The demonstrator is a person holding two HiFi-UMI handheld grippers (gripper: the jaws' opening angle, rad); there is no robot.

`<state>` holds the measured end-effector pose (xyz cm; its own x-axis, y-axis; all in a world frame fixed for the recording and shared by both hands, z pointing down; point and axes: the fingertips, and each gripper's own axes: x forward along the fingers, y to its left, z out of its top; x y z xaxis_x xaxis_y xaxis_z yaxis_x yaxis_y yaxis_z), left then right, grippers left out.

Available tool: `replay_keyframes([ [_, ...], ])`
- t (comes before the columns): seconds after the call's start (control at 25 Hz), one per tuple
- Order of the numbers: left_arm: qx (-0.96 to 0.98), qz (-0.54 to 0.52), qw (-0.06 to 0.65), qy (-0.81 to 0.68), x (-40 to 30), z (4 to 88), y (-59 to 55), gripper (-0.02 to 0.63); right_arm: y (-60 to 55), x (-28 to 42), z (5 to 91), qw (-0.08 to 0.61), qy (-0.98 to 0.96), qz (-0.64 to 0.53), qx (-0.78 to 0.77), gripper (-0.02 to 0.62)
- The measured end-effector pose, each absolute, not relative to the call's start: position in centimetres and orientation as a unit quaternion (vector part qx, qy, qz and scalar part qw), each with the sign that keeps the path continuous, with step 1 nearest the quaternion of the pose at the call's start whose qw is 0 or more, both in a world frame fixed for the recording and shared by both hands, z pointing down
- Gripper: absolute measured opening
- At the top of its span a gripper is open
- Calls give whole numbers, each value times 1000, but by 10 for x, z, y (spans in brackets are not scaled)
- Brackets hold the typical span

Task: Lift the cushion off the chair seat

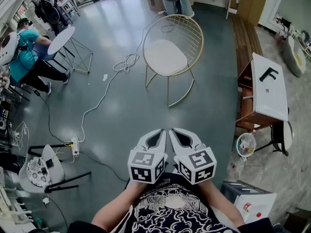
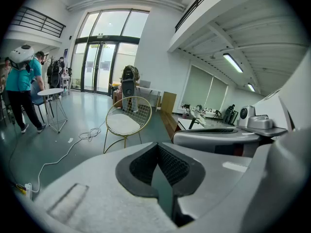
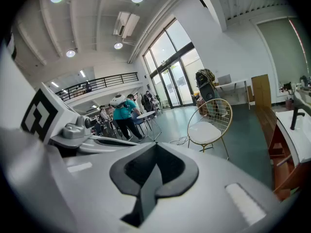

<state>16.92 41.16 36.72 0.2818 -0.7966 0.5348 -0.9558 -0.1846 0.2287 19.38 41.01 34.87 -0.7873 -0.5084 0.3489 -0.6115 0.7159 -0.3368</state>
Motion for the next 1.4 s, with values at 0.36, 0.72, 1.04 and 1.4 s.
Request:
replay_keyframes([
  [0.36,754,152,268,-580,177,369,411,-9,408,203,356,115,-913,247,304,-3],
  [0.72,747,142,283,-584,168,375,406,-9,403,198,363,120,-910,256,304,-3],
  [1.04,756,130,299,-568,153,389,372,-9,375,183,374,139,-902,255,319,-3],
  [1.4,777,118,312,-533,118,388,319,-9,327,144,371,158,-888,252,351,-3],
])
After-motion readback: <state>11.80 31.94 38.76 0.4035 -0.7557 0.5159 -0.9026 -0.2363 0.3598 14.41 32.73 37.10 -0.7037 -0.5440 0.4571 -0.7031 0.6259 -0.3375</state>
